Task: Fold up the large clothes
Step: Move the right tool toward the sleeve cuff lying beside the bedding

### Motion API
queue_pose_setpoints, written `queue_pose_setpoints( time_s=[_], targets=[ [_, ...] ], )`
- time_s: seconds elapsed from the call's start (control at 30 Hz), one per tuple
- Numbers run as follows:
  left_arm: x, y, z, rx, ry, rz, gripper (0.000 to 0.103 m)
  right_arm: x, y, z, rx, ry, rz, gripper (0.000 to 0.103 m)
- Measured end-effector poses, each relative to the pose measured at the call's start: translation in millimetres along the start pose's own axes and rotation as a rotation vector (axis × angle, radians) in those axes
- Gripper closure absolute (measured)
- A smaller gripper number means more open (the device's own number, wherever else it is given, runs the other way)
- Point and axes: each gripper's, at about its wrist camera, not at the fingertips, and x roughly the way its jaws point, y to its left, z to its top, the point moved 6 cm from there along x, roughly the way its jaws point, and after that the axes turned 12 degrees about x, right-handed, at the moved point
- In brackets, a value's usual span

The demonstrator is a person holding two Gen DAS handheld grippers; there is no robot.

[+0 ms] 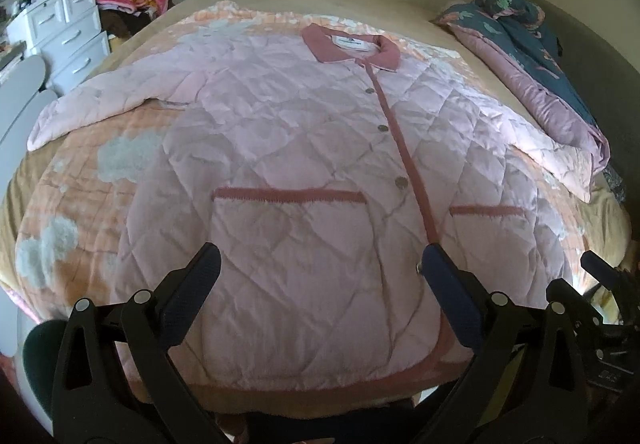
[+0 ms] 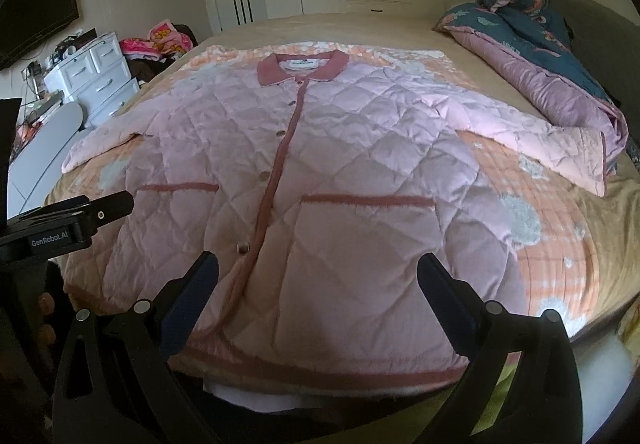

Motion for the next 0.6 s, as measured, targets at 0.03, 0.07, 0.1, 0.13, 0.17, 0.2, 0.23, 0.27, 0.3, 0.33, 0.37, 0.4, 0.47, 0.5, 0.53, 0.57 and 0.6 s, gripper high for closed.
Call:
queue_pose_setpoints(
  time_s=[0.03, 0.07, 0.1, 0.13, 0.17, 0.2, 0.23, 0.27, 0.3, 0.33, 0.37, 0.4, 0.47, 0.5, 0.53, 0.57, 0.6],
  targets=[
    [1, 1, 4, -0.001, 0.000, 0.002, 0.009, 2, 1, 5, 0.002, 0.002, 0.003, 0.004],
    [3, 2, 7, -0.002, 0.005, 0.003, 0.009, 3, 1, 9, 0.005, 0.003, 0.005, 0.004],
    [4, 4, 10, -0.004, 0.005, 0.001, 0.009, 4, 1, 13, 0.006, 0.001, 0.005, 0.004],
    [5, 5, 13, -0.008, 0.005, -0.002, 0.009, 5, 2, 17, 0.004, -0.003, 0.003, 0.004],
    [5, 6, 17, -0.011, 0.004, 0.000, 0.009, 6, 4, 23, 0.001, -0.006, 0.003, 0.004],
    [5, 7, 19, -0.013, 0.002, 0.001, 0.009, 7, 4, 27, 0.002, -0.009, 0.004, 0.004],
    [6, 9, 23, -0.017, -0.002, 0.001, 0.009, 8, 5, 32, 0.004, -0.012, 0.004, 0.004],
    [6, 11, 27, -0.020, -0.004, -0.002, 0.009, 9, 6, 36, 0.005, -0.013, 0.004, 0.004],
    [7, 12, 31, -0.022, -0.008, -0.009, 0.009, 9, 7, 41, 0.007, -0.017, 0.006, 0.004],
    [7, 12, 34, -0.023, -0.008, -0.012, 0.009, 10, 7, 45, 0.008, -0.022, 0.007, 0.004],
    [8, 13, 37, -0.025, -0.010, -0.013, 0.009, 11, 8, 50, 0.006, -0.027, 0.008, 0.004],
    [8, 14, 42, -0.026, -0.016, -0.014, 0.009, 12, 9, 54, 0.004, -0.029, 0.007, 0.004],
    [10, 15, 48, -0.027, -0.019, -0.015, 0.009, 14, 10, 62, 0.007, -0.035, 0.008, 0.004],
    [10, 15, 51, -0.028, -0.020, -0.017, 0.009, 15, 11, 66, 0.008, -0.036, 0.009, 0.004],
    [12, 14, 55, -0.028, -0.019, -0.019, 0.009, 17, 11, 71, 0.008, -0.040, 0.010, 0.004],
    [13, 15, 57, -0.027, -0.016, -0.018, 0.009, 17, 11, 74, 0.009, -0.041, 0.009, 0.004],
    [15, 15, 60, -0.027, -0.013, -0.017, 0.009, 18, 12, 78, 0.011, -0.041, 0.011, 0.004]
  ],
)
